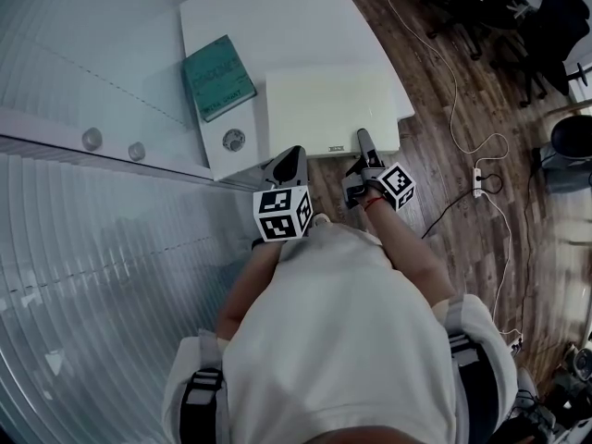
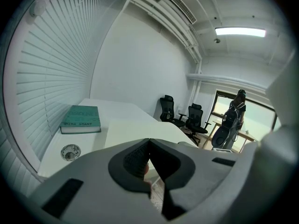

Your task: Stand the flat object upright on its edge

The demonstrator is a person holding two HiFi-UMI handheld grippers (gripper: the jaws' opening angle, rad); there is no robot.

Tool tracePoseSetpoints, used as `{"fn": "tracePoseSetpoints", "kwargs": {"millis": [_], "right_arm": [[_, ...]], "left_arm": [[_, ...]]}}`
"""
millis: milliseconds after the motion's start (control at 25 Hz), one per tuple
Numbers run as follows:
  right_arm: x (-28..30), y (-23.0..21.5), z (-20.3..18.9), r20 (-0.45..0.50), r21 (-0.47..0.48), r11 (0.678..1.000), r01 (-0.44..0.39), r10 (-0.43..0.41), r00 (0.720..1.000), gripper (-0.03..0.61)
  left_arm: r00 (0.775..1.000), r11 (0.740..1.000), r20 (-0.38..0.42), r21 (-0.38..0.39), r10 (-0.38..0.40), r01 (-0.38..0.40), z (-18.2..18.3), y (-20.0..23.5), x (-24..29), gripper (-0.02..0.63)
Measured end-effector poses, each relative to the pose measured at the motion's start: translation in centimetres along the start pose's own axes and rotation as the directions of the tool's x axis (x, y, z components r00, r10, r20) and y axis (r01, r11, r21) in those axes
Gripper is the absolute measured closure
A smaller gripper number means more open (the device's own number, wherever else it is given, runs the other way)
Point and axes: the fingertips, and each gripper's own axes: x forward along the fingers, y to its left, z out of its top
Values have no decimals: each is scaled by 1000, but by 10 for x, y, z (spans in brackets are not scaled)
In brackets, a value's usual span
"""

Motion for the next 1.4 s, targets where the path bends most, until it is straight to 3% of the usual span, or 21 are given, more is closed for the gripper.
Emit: {"fn": "tracePoseSetpoints", "kwargs": {"millis": [520, 800, 960, 1400], "right_arm": [[27, 5, 11, 77, 32, 999, -31, 29, 997, 144], [29, 5, 12, 84, -7, 1000, -21, 22, 996, 149], [27, 7, 13, 71, -6, 1000, -24, 25, 997, 224], [19, 18, 17, 52, -17, 999, -39, 40, 998, 301]], "left_arm": [[1000, 1000, -15, 8, 0, 0, -2, 7, 3, 594], [1000, 1000, -11, -4, 12, -12, -1, 16, 3, 594], [1000, 1000, -9, -6, 16, -16, 0, 14, 4, 594], [1000, 1000, -16, -5, 12, -12, -3, 10, 2, 594]]}}
